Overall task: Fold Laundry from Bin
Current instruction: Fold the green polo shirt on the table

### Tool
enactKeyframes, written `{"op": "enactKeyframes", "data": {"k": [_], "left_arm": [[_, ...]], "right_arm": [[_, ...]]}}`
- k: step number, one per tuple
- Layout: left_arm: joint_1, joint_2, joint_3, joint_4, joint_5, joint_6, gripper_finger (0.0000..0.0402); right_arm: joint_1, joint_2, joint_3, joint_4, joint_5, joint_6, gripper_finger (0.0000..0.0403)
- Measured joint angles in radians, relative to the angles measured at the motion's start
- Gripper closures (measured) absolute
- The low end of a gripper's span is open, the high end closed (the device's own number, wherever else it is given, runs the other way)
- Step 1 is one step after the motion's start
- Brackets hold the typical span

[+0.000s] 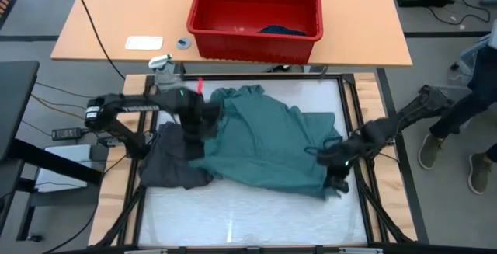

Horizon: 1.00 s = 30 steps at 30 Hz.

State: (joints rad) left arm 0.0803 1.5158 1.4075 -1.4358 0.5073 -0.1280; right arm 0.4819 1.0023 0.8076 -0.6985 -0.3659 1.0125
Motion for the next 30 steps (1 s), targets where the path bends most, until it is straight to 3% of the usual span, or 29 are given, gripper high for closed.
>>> {"op": "enactKeyframes", "data": {"k": [7,13,17,22,26,30], "left_arm": [[-0.159,0.001,-0.079,0.106,0.096,-0.120,0.0316],[-0.195,-0.017,-0.078,0.095,0.103,-0.172,0.0258],[-0.163,-0.044,-0.074,0.081,0.103,-0.183,0.0232],[-0.091,-0.060,-0.021,0.079,0.066,-0.193,0.0218],[-0.006,-0.060,0.014,0.141,-0.093,-0.179,0.0216],[0.107,-0.040,-0.004,0.297,-0.127,-0.141,0.0219]], "right_arm": [[0.132,0.099,-0.216,0.565,-0.073,0.241,0.0392],[0.159,0.136,-0.237,0.714,-0.133,0.289,0.0319],[0.131,0.092,-0.236,0.681,-0.175,0.298,0.0279],[0.082,0.015,-0.236,0.534,-0.121,0.317,0.0271],[-0.013,-0.011,-0.236,0.307,-0.011,0.237,0.0275],[-0.168,-0.001,-0.237,0.088,0.129,0.146,0.0278]]}}
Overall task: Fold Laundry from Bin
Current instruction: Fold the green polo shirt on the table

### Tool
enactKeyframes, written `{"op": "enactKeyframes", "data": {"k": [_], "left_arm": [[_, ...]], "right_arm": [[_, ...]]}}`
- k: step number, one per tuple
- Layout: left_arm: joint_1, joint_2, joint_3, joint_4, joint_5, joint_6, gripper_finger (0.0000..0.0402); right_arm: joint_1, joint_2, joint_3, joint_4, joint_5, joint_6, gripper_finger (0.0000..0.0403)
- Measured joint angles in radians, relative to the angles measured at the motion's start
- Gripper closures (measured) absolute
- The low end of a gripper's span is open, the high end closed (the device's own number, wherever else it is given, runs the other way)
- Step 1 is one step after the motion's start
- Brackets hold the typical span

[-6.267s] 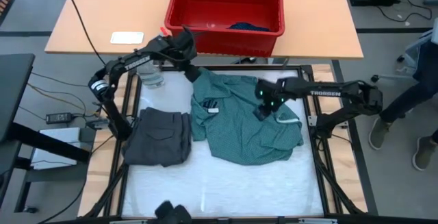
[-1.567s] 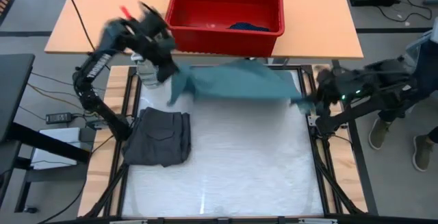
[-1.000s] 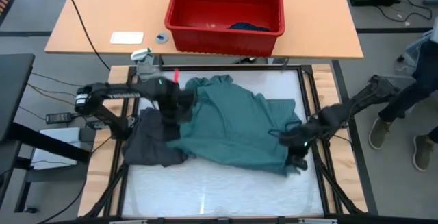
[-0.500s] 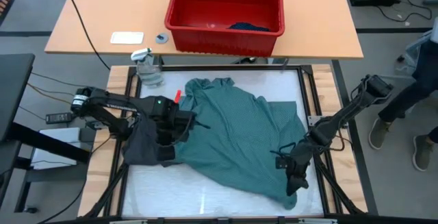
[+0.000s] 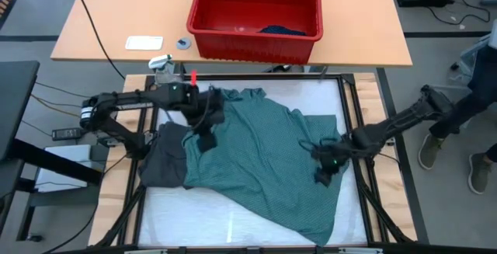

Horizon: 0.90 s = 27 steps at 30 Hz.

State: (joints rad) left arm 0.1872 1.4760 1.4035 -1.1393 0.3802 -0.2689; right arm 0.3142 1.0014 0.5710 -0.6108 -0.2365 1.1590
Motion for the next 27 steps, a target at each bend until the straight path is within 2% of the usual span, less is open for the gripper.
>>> {"op": "enactKeyframes", "data": {"k": [8,11,15,21,23,27], "left_arm": [[0.189,0.180,-0.022,0.246,0.015,0.175,0.0234],[0.238,0.274,-0.022,0.316,0.032,0.224,0.0235],[0.287,0.384,-0.023,0.376,0.040,0.255,0.0235],[0.341,0.508,-0.023,0.459,0.020,0.255,0.0235],[0.364,0.526,-0.023,0.492,0.006,0.256,0.0235],[0.404,0.531,-0.023,0.559,-0.020,0.258,0.0235]], "right_arm": [[-0.306,0.073,0.000,-0.143,0.184,-0.187,0.0294],[-0.418,0.117,0.000,-0.166,0.254,-0.178,0.0309],[-0.541,0.181,0.000,-0.140,0.278,-0.146,0.0335],[-0.711,0.334,0.007,-0.124,0.276,-0.250,0.0388],[-0.755,0.365,0.009,-0.101,0.303,-0.253,0.0395],[-0.826,0.373,0.017,-0.048,0.442,-0.223,0.0391]]}}
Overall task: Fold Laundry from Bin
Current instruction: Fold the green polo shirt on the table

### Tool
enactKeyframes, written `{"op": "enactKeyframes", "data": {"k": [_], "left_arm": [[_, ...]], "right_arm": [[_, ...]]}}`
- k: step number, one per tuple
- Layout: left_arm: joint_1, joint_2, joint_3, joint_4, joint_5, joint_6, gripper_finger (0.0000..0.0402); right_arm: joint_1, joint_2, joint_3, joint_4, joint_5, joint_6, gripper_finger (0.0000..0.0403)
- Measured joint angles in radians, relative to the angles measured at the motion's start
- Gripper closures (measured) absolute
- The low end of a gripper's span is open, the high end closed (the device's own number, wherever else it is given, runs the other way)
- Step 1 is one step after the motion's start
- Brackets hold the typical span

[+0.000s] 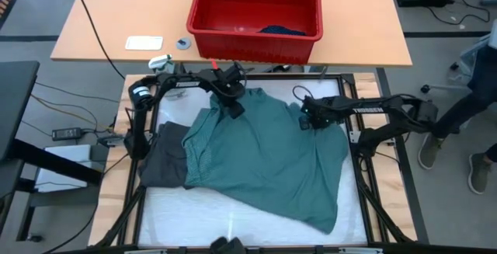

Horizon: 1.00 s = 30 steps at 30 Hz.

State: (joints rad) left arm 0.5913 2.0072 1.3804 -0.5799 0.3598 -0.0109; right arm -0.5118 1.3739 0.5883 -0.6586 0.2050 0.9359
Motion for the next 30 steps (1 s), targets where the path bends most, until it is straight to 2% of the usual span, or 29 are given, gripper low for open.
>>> {"op": "enactKeyframes", "data": {"k": [4,9,12,19,22,24,27,30], "left_arm": [[0.045,-0.002,0.003,0.093,-0.062,0.001,0.0235],[0.091,-0.003,0.037,0.181,-0.123,0.043,0.0235],[0.105,-0.011,0.101,0.114,-0.108,0.060,0.0235],[0.101,-0.078,0.310,-0.285,-0.055,0.237,0.0235],[0.100,-0.139,0.331,-0.412,-0.001,0.245,0.0235],[0.099,-0.198,0.298,-0.442,0.009,0.215,0.0235],[0.084,-0.324,0.171,-0.442,-0.003,0.114,0.0235],[0.013,-0.486,0.008,-0.435,-0.087,-0.035,0.0235]], "right_arm": [[-0.078,-0.005,0.022,-0.011,0.137,-0.025,0.0397],[-0.164,-0.004,0.029,-0.017,0.208,-0.072,0.0396],[-0.180,-0.036,0.030,-0.017,0.201,-0.117,0.0395],[-0.082,-0.184,0.084,-0.055,0.054,-0.237,0.0377],[-0.019,-0.240,0.079,-0.052,-0.057,-0.262,0.0370],[0.027,-0.260,0.064,-0.056,-0.133,-0.250,0.0366],[0.111,-0.282,0.042,-0.052,-0.223,-0.188,0.0365],[0.226,-0.308,0.029,-0.025,-0.226,-0.126,0.0372]]}}
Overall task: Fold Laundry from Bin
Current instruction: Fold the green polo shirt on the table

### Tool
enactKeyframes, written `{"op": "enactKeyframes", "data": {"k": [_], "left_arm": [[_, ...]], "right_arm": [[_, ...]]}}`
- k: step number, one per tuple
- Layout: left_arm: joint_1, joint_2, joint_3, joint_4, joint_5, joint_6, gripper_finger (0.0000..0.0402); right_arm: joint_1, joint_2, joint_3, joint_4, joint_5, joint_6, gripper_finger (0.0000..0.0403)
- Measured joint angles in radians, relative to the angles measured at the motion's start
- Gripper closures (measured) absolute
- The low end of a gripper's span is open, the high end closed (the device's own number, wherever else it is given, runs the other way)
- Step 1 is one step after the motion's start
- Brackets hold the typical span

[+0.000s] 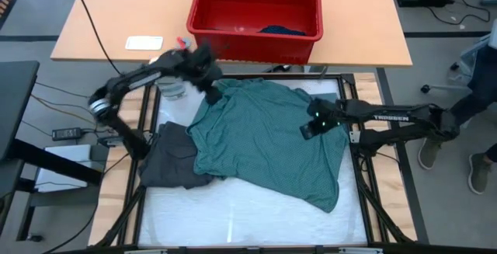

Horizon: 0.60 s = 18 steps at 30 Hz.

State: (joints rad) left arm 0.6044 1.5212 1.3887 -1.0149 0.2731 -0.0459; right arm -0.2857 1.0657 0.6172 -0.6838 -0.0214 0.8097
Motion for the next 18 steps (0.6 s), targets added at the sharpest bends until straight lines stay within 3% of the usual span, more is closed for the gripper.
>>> {"op": "enactKeyframes", "data": {"k": [6,11,14,18], "left_arm": [[-0.304,-0.277,-0.281,0.072,-0.107,-0.443,0.0235],[-0.591,-0.375,-0.413,0.068,-0.175,-0.745,0.0234],[-0.741,-0.385,-0.467,0.066,-0.175,-0.787,0.0234],[-0.885,-0.384,-0.493,0.053,-0.207,-0.685,0.0234]], "right_arm": [[0.246,-0.038,-0.002,0.130,0.091,0.161,0.0395],[0.422,-0.005,-0.002,0.323,0.112,0.091,0.0390],[0.504,0.037,-0.002,0.414,0.090,0.088,0.0389],[0.611,0.086,-0.002,0.511,0.131,0.178,0.0397]]}}
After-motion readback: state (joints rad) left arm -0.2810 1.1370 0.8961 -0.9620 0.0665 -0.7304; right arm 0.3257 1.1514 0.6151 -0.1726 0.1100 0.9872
